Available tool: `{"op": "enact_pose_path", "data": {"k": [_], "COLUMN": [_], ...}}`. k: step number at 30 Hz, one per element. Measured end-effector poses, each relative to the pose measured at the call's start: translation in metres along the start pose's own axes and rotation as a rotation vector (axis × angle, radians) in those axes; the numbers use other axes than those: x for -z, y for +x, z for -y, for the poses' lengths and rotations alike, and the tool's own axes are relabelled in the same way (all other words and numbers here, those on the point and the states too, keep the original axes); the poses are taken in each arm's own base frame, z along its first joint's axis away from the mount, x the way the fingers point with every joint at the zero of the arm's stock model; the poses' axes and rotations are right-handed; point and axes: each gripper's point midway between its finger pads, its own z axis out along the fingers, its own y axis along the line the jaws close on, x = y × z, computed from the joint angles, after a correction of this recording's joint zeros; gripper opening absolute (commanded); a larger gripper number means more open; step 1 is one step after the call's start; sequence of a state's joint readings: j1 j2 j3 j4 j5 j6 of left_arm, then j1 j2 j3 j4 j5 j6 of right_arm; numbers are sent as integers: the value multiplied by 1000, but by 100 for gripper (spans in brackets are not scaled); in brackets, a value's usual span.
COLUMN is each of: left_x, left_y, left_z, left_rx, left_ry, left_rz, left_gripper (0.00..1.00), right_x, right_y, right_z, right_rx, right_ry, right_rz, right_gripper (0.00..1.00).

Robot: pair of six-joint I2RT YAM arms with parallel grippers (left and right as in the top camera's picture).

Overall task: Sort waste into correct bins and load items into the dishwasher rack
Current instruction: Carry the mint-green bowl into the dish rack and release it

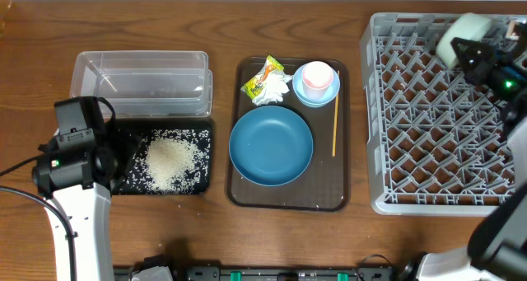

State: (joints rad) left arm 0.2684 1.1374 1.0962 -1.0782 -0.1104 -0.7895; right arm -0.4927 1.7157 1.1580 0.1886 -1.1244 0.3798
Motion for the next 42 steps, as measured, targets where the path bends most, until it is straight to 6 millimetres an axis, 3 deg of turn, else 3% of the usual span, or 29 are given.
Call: {"op": "enact_pose_path", "data": {"k": [5, 9, 19, 25, 29, 33, 42], "left_x": [0, 0, 0, 0, 0, 0, 0], "left_y": [0, 0, 0, 0, 0, 0, 0], "left_z": [0, 0, 0, 0, 0, 0, 0], "left_rx": [0, 0, 0, 0, 0, 0, 0], "left_ry": [0, 0, 0, 1, 0, 0, 0], "left_rz": [1, 1, 1, 1, 1, 1, 1], "left_gripper": [96, 96, 96, 96, 96, 96, 96], "right_x": [-15, -17, 5, 29, 47, 72, 135], "right_y": [27, 42, 45, 41, 34, 25, 9], "right_z": [30, 39, 52, 72, 78, 68, 33], "right_rx": [-210, -335, -482, -561, -591, -618, -509], "right_ry": [-72, -84, -63, -8, 56, 187, 641], "right_rz": [-56, -93, -90, -48, -7, 35, 95], "right_gripper": [1, 1, 11, 30, 37, 48, 58]}}
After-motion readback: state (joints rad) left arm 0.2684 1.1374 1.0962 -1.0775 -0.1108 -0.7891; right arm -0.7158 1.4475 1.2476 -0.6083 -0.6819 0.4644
